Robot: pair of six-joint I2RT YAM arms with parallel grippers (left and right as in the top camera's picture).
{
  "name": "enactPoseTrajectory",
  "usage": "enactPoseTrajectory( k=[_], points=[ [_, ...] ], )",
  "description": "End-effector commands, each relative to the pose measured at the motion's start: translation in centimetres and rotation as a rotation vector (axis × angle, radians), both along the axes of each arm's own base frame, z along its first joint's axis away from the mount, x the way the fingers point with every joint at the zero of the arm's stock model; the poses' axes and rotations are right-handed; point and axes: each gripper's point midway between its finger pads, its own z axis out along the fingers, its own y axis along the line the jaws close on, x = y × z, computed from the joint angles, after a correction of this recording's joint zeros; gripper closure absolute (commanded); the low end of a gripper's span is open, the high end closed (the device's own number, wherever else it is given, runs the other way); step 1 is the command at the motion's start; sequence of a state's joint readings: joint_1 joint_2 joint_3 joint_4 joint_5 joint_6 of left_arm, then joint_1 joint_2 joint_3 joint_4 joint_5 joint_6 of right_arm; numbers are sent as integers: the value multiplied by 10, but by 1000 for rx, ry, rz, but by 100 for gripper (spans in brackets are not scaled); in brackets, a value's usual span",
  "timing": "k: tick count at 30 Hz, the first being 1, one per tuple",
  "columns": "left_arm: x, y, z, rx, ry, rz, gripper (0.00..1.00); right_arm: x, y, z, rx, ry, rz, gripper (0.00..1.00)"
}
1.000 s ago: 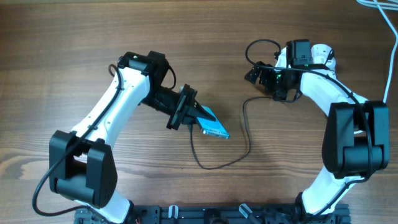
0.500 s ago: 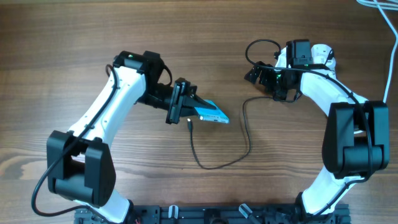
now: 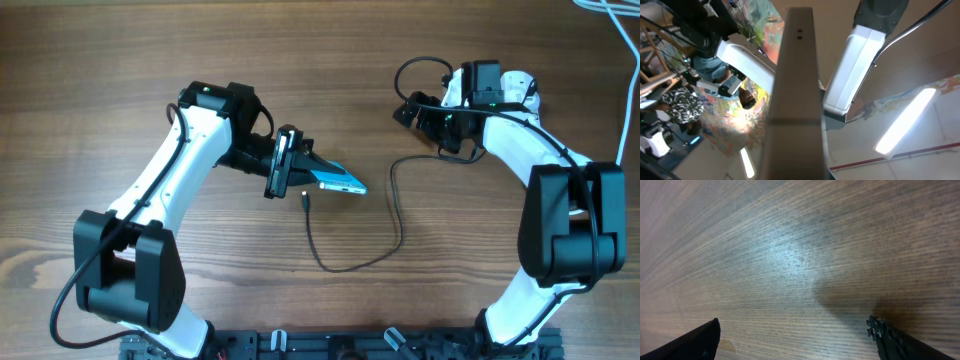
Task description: Plug charger to phone and switch on socket
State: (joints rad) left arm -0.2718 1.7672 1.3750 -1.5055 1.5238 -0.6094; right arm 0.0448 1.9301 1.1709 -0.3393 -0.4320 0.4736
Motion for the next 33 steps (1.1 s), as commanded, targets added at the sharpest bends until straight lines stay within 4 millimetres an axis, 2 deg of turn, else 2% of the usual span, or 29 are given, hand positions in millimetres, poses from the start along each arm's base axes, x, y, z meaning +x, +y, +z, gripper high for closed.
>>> enactPoseTrajectory(
  k=[1,33],
  points=[
    [7,8,14,-45,27,51,96,2,-1,-6,-12,4,-11,0],
    [9,12,15,-45,28,64,96,2,-1,-6,-12,3,-11,0]
  ],
)
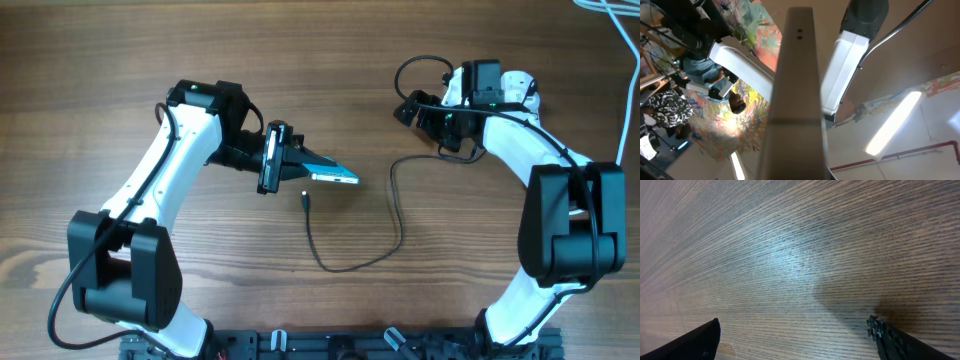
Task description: Plug charger to phone and switch on socket
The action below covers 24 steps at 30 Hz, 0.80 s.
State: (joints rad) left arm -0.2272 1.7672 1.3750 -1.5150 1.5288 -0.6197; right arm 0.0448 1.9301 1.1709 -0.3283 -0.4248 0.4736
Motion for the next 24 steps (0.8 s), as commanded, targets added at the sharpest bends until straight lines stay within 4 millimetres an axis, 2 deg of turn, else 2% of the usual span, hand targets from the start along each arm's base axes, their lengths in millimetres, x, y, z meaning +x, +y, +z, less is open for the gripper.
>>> enactPoseTrajectory(
  k=[1,8,18,24],
  points=[
    [-1,1,14,-45,7,18,96,-1,0,-6,-6,14,-8,0],
    [-5,-3,14,-45,8,2,96,-1,0,-6,-6,14,-8,0],
    [-23,-18,12,-25,22,-67,96,-1,0,-6,-6,14,-8,0],
    [-24,-18,12,-23,23,-71,96,-1,0,-6,-6,14,-8,0]
  ],
)
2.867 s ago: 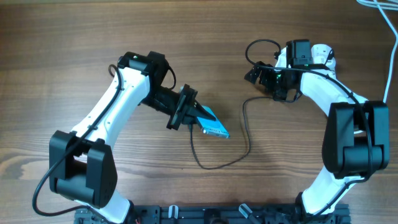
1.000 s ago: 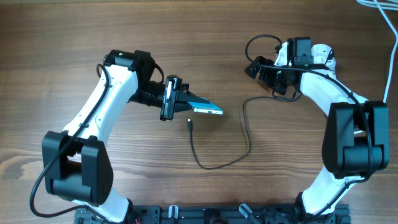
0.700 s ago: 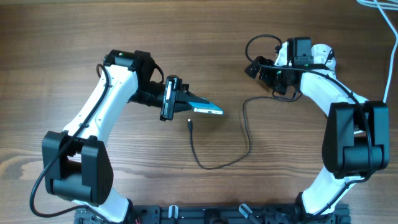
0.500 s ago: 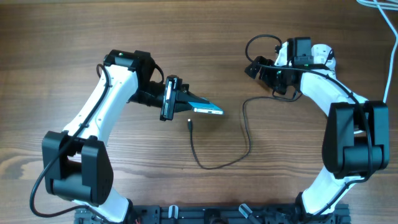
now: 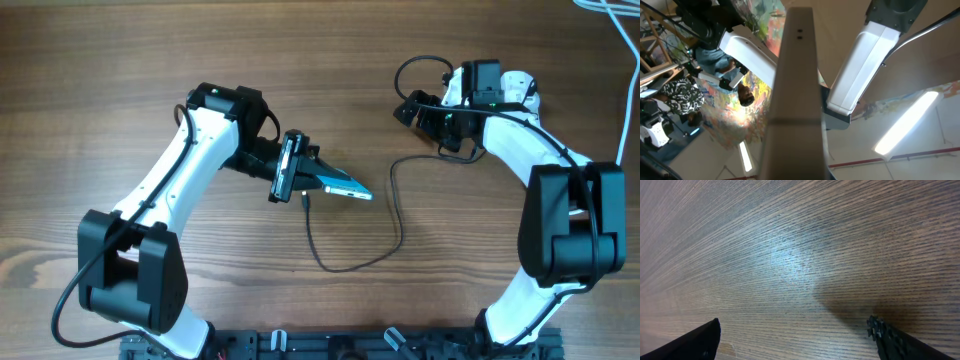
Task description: Plug charger to phone and switch on socket
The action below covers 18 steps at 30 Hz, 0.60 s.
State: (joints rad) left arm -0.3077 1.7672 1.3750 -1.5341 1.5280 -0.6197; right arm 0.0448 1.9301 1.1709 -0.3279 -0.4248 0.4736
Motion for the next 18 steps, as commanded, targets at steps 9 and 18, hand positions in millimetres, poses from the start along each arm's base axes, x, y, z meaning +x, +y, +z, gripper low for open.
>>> enactPoseTrajectory(
  k=[9,18],
  points=[
    [-2,1,11,-29,6,11,96,-1,0,-6,-6,15,-8,0],
    [0,3,11,-29,6,21,96,-1,0,-6,-6,14,-8,0]
  ],
)
